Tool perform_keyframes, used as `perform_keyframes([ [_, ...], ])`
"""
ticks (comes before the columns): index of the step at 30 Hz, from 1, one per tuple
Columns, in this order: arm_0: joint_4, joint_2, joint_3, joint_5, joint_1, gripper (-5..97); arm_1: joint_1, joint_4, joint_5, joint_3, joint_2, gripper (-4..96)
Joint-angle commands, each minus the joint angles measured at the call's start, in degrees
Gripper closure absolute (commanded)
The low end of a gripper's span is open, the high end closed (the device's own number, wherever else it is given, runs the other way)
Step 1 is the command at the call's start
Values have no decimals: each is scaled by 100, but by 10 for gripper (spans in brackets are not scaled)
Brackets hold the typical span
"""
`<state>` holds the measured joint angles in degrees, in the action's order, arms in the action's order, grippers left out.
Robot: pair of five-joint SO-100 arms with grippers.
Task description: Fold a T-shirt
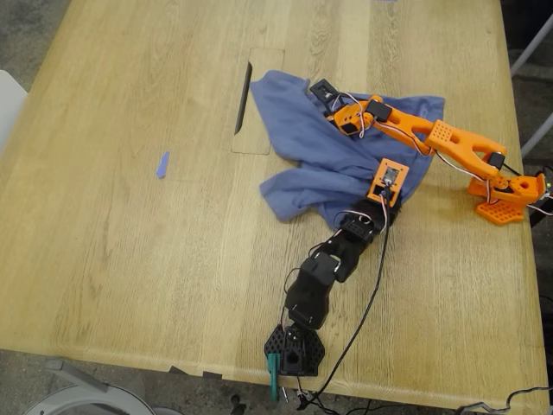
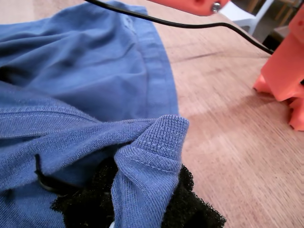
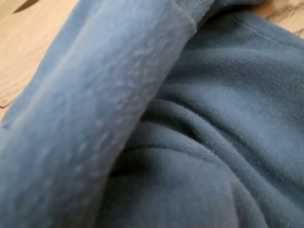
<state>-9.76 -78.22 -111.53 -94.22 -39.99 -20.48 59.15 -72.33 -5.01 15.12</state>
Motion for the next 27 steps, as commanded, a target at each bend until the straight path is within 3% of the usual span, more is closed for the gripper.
perform_keyframes([
  [1, -44, 35, 712, -79, -782, 919, -141, 114, 44, -308, 615, 915],
  [9, 308, 448, 809, 0, -747, 902, -123, 281, 9, -308, 633, 915],
  [11, 457, 413, 800, 70, -677, 758, -105, 308, 9, -308, 633, 915],
  [13, 475, 413, 870, 105, -606, 485, -105, 325, 9, -308, 642, 915],
  [15, 694, 387, 940, 246, -501, 384, -97, 360, 9, -308, 659, 915],
  [27, 2347, 844, 1775, 571, -185, 214, -9, 519, 9, -308, 791, 915],
])
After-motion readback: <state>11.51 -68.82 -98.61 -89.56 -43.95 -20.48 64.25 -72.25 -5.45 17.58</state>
